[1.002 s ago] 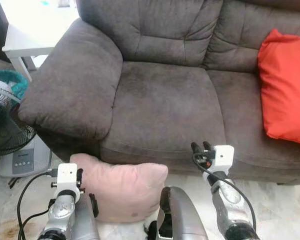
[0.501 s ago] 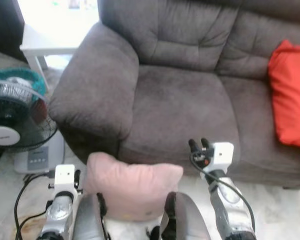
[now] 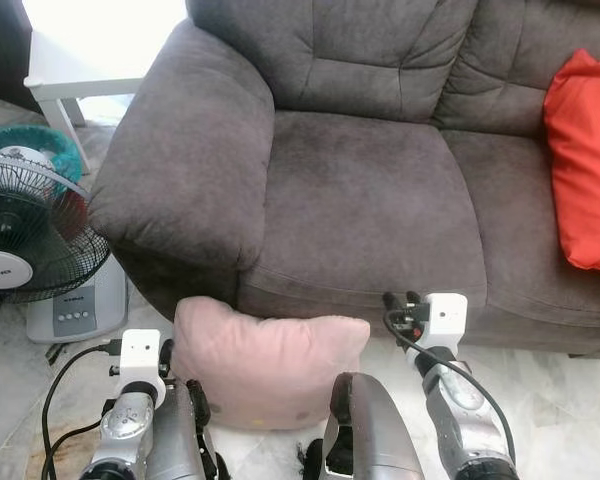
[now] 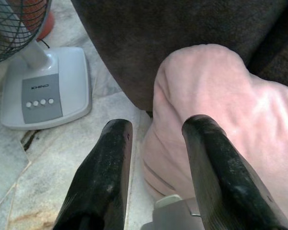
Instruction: Move the pillow to the sofa from floor
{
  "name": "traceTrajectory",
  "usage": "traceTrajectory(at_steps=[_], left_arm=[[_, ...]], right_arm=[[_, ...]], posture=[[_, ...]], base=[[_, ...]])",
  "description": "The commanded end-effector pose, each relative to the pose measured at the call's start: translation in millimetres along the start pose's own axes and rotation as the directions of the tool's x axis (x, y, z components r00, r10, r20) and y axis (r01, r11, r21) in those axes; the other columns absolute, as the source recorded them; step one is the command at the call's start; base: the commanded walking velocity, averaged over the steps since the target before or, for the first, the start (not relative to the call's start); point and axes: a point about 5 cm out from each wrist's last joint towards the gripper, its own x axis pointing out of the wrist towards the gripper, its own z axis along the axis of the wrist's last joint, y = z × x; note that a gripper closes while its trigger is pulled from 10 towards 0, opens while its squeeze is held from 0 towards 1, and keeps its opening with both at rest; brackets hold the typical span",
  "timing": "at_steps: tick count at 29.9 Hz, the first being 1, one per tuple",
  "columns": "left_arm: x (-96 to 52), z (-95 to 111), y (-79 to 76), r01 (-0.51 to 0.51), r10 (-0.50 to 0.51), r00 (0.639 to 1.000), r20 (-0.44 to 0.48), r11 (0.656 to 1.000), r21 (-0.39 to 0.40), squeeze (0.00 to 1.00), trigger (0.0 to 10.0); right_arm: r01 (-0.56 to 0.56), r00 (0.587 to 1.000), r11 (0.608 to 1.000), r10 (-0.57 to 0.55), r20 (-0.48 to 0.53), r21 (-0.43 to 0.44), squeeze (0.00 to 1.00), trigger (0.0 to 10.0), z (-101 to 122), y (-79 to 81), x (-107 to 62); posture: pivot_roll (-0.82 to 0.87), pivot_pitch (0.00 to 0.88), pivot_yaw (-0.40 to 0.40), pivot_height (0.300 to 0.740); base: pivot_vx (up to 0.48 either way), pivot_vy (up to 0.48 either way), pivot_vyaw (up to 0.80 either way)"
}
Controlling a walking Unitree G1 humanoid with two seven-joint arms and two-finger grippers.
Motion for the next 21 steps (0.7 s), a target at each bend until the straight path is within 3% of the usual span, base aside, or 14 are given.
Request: traceTrajectory(at_steps=[1, 18, 21], left_arm=[[-0.5, 0, -5.0, 0.016, -0.016, 1.0, 0.001, 1.0, -0.01, 0.0, 10.0], [-2.4, -4, -6.8, 0.04, -0.04, 0.999, -0.01, 0.999, 0.005, 0.0, 10.0], [-3.8, -6, -9.1, 0.058, -0.058, 0.998, -0.019, 0.998, 0.008, 0.0, 10.0]], right_arm=[[0.03, 0.999, 1.0, -0.03, -0.016, 0.008, 0.0, 10.0, -6, -8.0, -3.2], [0.033, 0.998, 0.999, -0.033, -0.044, 0.012, 0.0, 10.0, -16, -12.7, -1.8], [0.036, 0.997, 0.999, -0.035, -0.065, 0.014, 0.0, 10.0, -18, -11.9, 1.4]], posture=[[0.12, 0.148, -0.158, 0.531], [0.12, 0.151, -0.156, 0.531], [0.12, 0.151, -0.157, 0.531]], base=[[0.251, 0.0, 0.0], [0.259, 0.0, 0.0], [0.0, 0.0, 0.0]])
